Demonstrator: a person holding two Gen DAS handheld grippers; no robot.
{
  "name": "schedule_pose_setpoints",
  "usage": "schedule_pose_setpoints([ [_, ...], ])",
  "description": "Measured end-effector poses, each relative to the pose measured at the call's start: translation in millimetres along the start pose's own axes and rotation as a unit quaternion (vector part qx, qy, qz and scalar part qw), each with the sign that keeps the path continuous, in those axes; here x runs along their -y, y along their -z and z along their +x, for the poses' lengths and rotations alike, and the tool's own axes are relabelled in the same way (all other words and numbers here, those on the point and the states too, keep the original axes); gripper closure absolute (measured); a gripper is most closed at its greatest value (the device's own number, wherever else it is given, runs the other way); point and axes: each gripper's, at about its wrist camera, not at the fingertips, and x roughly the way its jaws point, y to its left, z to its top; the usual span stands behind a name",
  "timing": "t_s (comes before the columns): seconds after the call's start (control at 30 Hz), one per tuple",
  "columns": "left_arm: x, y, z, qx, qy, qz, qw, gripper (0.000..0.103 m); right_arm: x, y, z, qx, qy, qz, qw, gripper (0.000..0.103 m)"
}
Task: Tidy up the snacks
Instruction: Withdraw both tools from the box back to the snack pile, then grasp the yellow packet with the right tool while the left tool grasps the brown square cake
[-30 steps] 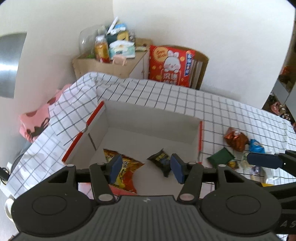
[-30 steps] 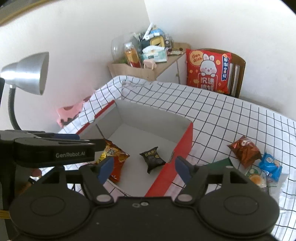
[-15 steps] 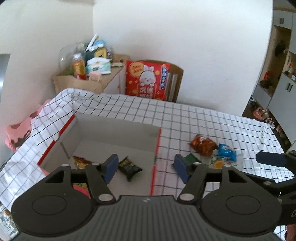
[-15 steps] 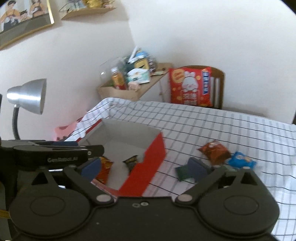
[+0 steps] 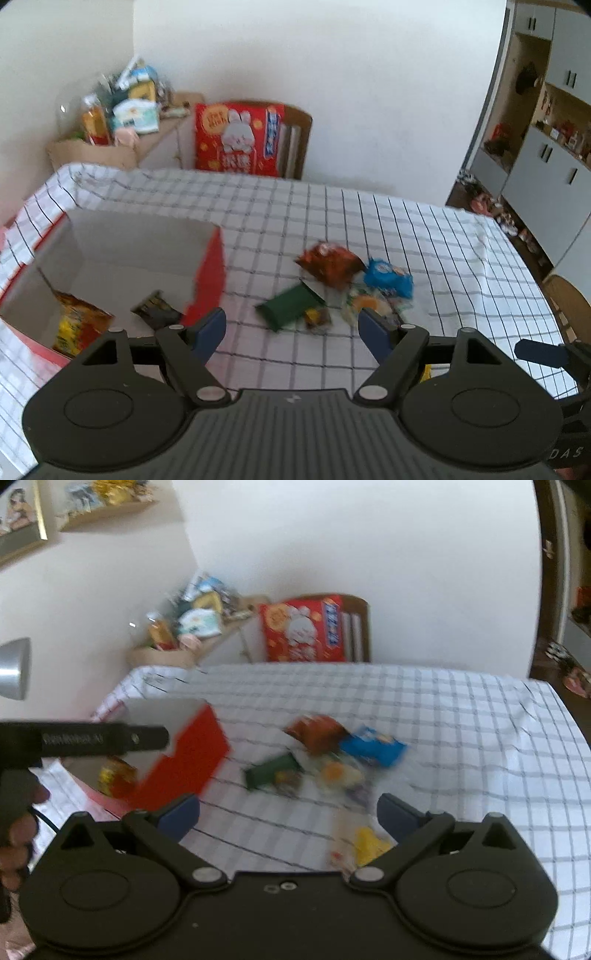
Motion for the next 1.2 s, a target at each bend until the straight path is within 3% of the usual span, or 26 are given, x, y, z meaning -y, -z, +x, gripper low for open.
schedule_pose_setpoints([
  [0.3,20,0,60,-0.056,-0.011,-0.002,0.9984,0.024,43,19,20,-0.02,0.031,0.013,0.999,0.003],
  [0.93,29,-11,185,-0.186,-0.025,-0.036,0.9815,0.025,69,27,107,-0.113,-0.009,0.009,0.993,0.021],
  [1.2,21,-12,209,-0.204,-0.019,-0.062,0.9769,0.028,79,21,127,-0.13,-0.025,0.045,0.99,0.037],
])
